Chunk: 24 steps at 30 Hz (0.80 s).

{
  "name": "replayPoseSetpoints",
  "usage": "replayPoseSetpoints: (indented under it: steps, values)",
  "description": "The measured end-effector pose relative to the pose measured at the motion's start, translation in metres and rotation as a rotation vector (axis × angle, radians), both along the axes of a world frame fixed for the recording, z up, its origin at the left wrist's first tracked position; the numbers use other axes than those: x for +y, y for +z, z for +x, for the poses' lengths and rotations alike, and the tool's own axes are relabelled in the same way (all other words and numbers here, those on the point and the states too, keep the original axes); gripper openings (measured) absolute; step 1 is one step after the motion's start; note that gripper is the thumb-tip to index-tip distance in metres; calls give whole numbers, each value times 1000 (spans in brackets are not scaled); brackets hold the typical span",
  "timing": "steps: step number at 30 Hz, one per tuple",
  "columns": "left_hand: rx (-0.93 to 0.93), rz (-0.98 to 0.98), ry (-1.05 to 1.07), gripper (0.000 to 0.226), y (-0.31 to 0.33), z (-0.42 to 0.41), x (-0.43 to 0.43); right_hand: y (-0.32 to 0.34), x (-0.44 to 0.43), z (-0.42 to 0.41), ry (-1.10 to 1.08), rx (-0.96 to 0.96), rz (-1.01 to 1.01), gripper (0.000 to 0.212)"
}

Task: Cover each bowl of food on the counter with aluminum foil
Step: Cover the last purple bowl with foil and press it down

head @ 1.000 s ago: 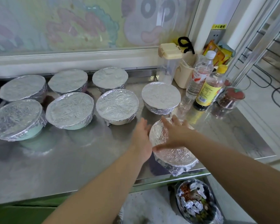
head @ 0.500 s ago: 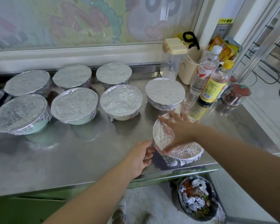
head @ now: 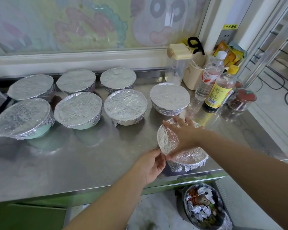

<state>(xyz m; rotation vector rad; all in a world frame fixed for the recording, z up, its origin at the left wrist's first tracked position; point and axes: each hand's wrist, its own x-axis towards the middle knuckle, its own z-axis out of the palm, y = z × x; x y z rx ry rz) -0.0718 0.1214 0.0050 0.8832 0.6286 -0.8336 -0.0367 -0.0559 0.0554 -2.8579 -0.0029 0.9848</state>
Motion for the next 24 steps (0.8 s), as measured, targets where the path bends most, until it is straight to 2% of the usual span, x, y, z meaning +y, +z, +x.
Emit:
replayPoseSetpoints:
  steps: [4,10,16,24]
  values:
    - [-205,198,-80,12,1,-1,-1,0,1,0,2,7,-4,142]
    - [-468,474,-310,10,5,1,10,-2,0,1,6,0,-9,142]
    - [-916,880,-633,3,9,9,17,-4,-1,1,8,2,-10,142]
    - [-1150,981,-775,13,0,27,20,-3,-1,1,13,1,-2,142]
